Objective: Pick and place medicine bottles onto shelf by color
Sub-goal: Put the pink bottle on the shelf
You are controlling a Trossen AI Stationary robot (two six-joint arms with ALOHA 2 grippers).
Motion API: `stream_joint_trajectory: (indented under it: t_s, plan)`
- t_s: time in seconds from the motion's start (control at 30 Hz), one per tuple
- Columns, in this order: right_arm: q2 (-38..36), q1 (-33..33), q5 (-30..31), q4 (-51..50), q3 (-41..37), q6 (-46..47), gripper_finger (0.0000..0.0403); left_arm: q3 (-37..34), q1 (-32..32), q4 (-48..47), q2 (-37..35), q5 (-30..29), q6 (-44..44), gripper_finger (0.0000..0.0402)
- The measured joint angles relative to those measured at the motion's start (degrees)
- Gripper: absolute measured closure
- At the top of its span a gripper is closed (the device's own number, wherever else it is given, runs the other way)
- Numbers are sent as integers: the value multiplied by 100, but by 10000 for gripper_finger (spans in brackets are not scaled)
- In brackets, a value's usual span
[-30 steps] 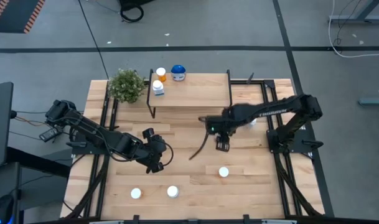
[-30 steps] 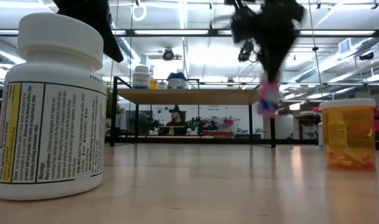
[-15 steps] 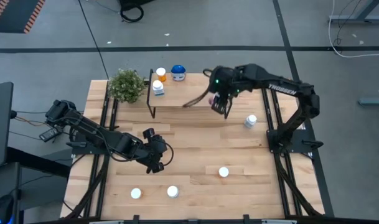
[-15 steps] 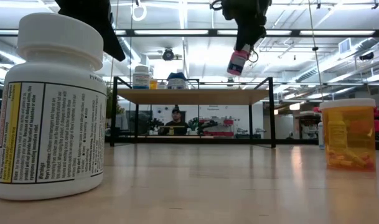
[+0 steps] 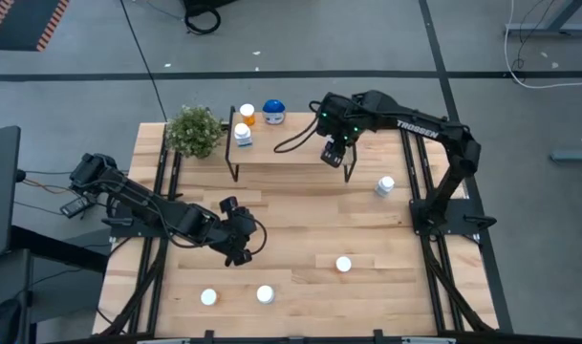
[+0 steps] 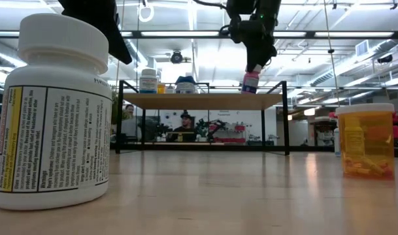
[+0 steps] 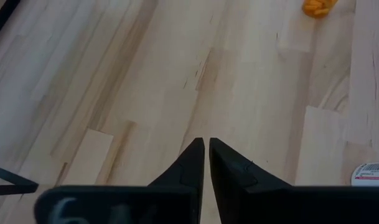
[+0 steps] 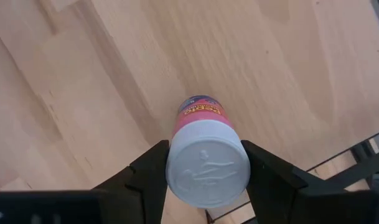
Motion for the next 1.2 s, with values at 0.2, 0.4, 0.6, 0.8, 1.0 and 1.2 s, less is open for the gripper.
stream_joint_trajectory:
  t_s: [0.2,0.4,0.6,0.8,1.0,1.2]
  plan:
    - [17,-7,0,42,55,-3,184,0,0,2,0,0,-32,363]
    - [17,-5,3,83,568,-49,145,0,-7,4,0,0,-52,372]
    - [10,11,27,-176,990,-25,133,0,-7,4,0,1,-92,370]
    - [10,13,503,-937,798,-73,144,0,-15,4,0,2,-101,363]
    - [10,14,615,-861,511,-195,185,0,-15,4,0,2,-177,371]
    - [10,-29,615,-435,7,-195,272,0,-15,5,0,2,-203,371]
